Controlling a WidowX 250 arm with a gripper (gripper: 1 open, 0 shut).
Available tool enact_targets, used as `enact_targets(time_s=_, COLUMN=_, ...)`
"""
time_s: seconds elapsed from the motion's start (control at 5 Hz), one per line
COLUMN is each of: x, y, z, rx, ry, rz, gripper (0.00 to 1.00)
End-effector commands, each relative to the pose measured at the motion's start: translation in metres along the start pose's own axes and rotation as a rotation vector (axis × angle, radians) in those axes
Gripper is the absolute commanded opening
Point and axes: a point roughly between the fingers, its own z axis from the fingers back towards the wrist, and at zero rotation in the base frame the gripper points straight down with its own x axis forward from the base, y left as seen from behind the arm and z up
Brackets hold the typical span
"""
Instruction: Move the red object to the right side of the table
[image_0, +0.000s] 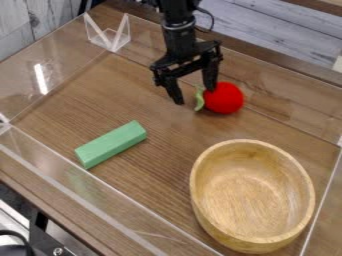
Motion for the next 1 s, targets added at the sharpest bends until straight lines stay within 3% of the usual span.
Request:
enact_targets(time_s=0.0, x=-0.007, y=-0.019, z=0.009, rx=-0.047, ry=-0.016, rz=0.091, gripper=1.00)
enact_targets(time_s=0.2, x=-0.012, y=-0.030, z=0.005, rx=-0.054, ry=-0.016, rz=0.144, gripper=1.00)
enact_targets(time_s=0.6, x=-0.033, y=-0.057, z=0.004, rx=-0.059, ry=-0.024, rz=0.169, gripper=1.00)
enact_targets(time_s=0.8, x=-0.027, y=-0.055, z=0.021, rx=-0.050, ry=-0.019, rz=0.124, gripper=0.00)
